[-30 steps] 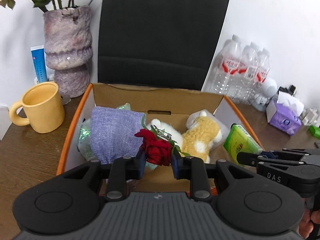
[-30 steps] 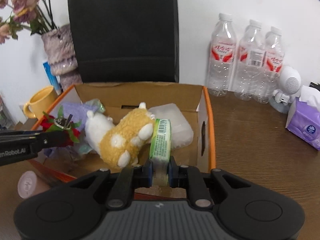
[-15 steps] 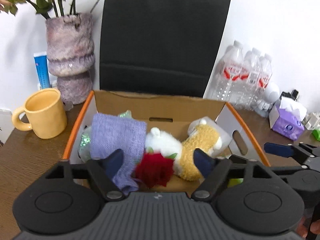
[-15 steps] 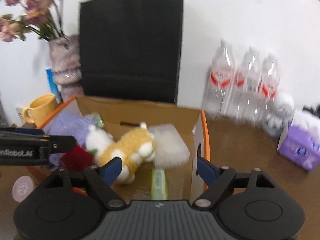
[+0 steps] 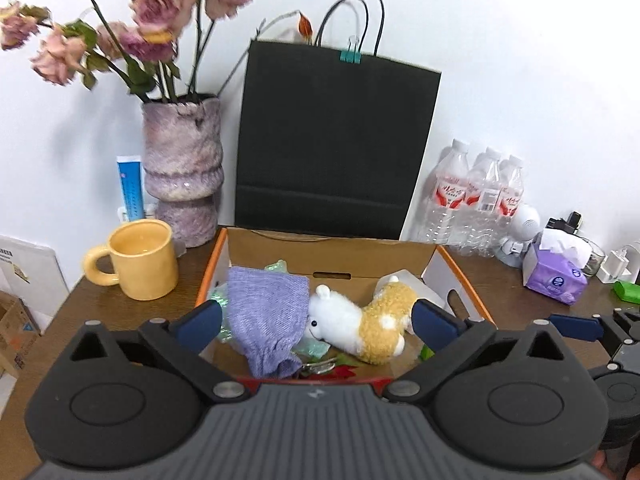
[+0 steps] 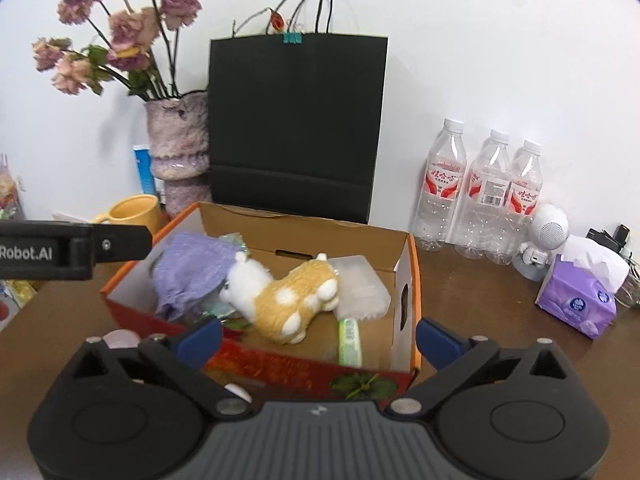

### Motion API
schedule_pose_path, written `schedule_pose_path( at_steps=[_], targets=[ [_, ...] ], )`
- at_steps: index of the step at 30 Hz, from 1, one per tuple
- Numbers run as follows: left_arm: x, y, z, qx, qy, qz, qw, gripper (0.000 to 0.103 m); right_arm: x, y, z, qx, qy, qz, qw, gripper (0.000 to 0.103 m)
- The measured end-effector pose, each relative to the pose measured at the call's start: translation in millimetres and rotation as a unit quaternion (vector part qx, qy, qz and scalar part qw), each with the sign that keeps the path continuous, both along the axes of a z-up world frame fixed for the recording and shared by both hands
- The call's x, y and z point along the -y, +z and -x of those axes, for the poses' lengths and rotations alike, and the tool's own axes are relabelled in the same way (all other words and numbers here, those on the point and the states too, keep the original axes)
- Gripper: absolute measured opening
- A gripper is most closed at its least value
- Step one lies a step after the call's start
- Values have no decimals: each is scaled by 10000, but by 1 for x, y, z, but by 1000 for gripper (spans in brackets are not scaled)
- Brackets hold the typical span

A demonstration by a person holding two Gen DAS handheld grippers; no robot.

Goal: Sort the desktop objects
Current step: 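Withdraw both tools from the cardboard box back over the table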

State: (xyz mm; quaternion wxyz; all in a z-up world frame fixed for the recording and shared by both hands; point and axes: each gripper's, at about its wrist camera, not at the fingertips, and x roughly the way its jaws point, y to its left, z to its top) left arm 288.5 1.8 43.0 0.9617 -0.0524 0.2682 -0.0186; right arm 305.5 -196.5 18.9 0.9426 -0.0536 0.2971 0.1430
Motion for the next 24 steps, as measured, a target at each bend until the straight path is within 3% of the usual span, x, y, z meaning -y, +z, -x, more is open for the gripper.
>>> schedule_pose_path(
  at_steps=[11,24],
  targets=[
    [-9,11,79,194,-168,2,9997,103,8,21,84,147,226,-149,9995,103],
    [-11,4,138,297,-146,22,9994,103,15,16,146,336,292,-146,9989,103]
  ],
)
